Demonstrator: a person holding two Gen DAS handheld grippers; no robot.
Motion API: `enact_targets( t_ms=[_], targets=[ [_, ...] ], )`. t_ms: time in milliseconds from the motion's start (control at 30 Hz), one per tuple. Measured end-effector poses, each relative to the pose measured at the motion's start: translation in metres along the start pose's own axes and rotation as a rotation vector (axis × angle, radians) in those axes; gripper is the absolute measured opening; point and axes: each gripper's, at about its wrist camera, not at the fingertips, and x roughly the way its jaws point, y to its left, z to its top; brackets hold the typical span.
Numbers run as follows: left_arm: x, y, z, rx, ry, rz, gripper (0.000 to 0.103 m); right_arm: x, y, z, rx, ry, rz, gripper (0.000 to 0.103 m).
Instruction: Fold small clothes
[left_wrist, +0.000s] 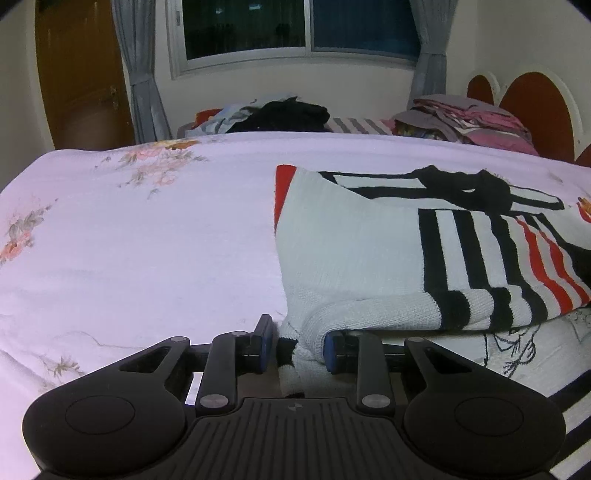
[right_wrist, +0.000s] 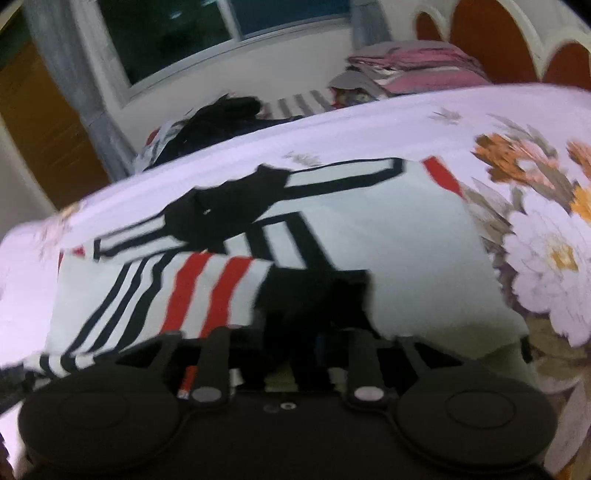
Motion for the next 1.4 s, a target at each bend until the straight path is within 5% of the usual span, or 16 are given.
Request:
enact_targets(
  t_ms=[100, 267, 367, 433, 567, 633, 733, 767, 1033, 1300, 1400],
  targets=[
    [0.001, 0.0, 0.0, -0.013, 0.005, -0.001, 0.029, 0.0, -0.009, 0.005, 0.031, 0.013, 0.017, 0.039],
    [-0.001, -0.006, 0.002, 0.007, 0.01, 0.014, 0.029, 0.001, -0.003, 0.005, 0.009, 0.029, 0.049, 0.01],
    [0.002, -0.005, 0.0, 0.026, 0.018, 0.017, 0.029, -0.013, 0.011, 0.011, -0.098, -0.065, 0.001, 0.008],
    [0.002, -0.006, 0.001, 0.027, 0.019, 0.016, 0.029, -0.016, 0.016, 0.014, -0.169, -0.105, -0.042, 0.008],
    [-0.004, -0.007, 0.003, 0.041, 0.021, 0.011, 0.029, 0.004, 0.012, 0.01, -0.202, -0.005, -0.068, 0.009],
    [-0.011, -0.002, 0.003, 0.027, 0.031, -0.013, 0.03, 0.004, 0.005, 0.008, -0.164, 0.027, -0.037, 0.025],
    [-0.022, 0.005, 0.001, 0.0, 0.064, -0.048, 0.061, -0.006, -0.007, 0.008, -0.094, 0.007, -0.008, 0.045],
    [-0.027, 0.007, -0.001, -0.009, 0.057, -0.047, 0.068, -0.008, -0.01, 0.009, -0.086, 0.001, -0.004, 0.046],
    [-0.035, 0.016, 0.018, -0.133, 0.037, -0.08, 0.068, 0.0, -0.02, 0.016, -0.034, 0.02, 0.001, 0.046],
    [0.012, 0.016, 0.054, -0.204, 0.047, -0.076, 0.068, 0.017, -0.019, 0.022, -0.012, 0.035, 0.023, 0.052],
    [0.034, 0.018, 0.063, -0.227, 0.06, -0.068, 0.068, 0.019, -0.013, 0.022, -0.035, 0.031, 0.024, 0.04]
  ],
)
